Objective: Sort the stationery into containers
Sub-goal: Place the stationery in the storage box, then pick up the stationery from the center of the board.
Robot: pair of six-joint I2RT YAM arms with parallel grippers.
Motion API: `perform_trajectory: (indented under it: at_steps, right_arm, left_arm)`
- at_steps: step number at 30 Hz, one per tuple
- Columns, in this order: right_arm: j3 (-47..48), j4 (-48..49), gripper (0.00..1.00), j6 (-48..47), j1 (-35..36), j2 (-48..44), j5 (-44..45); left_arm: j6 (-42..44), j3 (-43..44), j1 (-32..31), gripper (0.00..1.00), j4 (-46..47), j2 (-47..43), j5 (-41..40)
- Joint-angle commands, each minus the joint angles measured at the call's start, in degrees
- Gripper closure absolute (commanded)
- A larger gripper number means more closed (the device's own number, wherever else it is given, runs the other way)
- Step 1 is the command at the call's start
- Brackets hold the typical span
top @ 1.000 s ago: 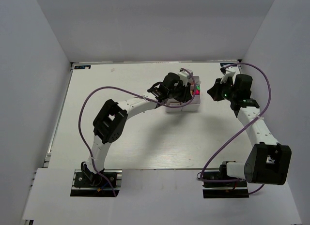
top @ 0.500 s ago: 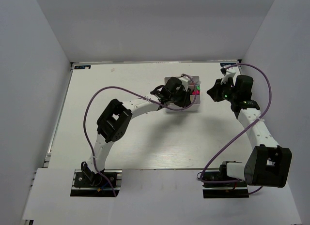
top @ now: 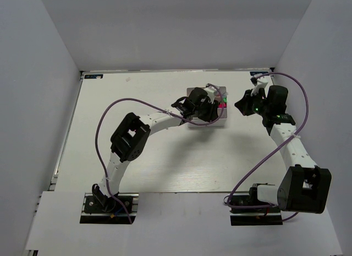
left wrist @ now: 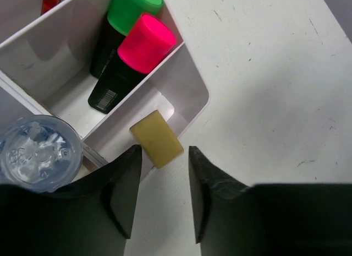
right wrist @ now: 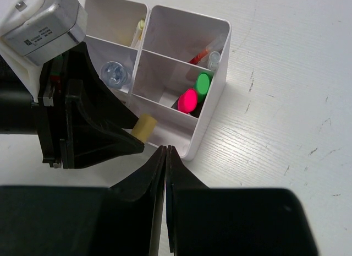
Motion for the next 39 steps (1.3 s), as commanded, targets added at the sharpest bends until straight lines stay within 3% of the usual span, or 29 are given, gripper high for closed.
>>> perform_trajectory:
  at_steps: [1,4,13,20,24,25,27,28,31,35,39]
  right_arm:
    - [-0.9,1.79,0.92,0.17,-0.2,-1.32,-1.02]
    - [-0.9,1.7,0.92,0.17,-0.28,-1.32,-1.02]
    - [-0.46,1.79,0.89,0.17,-0.37,-1.41,-1.9]
    - [-0.02,3.72,0.53,-0.61,-1.51,-1.15,-12.24]
    - [0.24,0.06,0.35,-10.88,-0.99,0.17,-23.41]
    - [0.94,-4.15,0.31,-20.73,-0.73,0.87,-29.17]
    - [2.35,-11.11,0.27,-27.39,-0.03,2.45,-31.86]
    - [3.66,-19.05,0.25,-36.56,0.76,3.76,-34.04]
    - [7.61,-31.1,0.23,-52.06,5.15,7.45,-35.03]
    - [10.96,-33.99,0.25,-62.39,13.06,11.41,-30.13]
    - [13.16,-28.64,0.26,-62.32,23.26,15.19,-24.93]
  left_arm:
    - [0.03,2.12,-0.21,0.5,-0.37,-0.62,-0.7]
    - [0.03,3.17,-0.21,0.43,-0.37,-0.62,-1.22]
    - [-1.03,4.32,-0.21,0.4,1.91,-2.81,-0.17]
    - [-2.78,-7.69,-0.21,0.33,4.29,-15.54,-1.48]
    - [-7.08,-17.54,1.02,0.25,0.18,-26.26,-6.38]
    - [-7.61,-21.74,1.02,0.01,-0.45,-31.33,-8.41]
    - [-9.62,-26.16,1.02,0.0,-1.85,-36.81,-13.6]
    - [-10.94,-30.18,1.02,0.0,-2.82,-39.44,-16.05]
    - [-18.91,-36.96,1.02,0.0,-9.4,-49.82,-25.46]
    - [-30.8,-42.69,1.02,0.0,-19.95,-60.81,-34.95]
    - [-43.27,-47.0,1.02,0.0,-29.43,-71.53,-41.55]
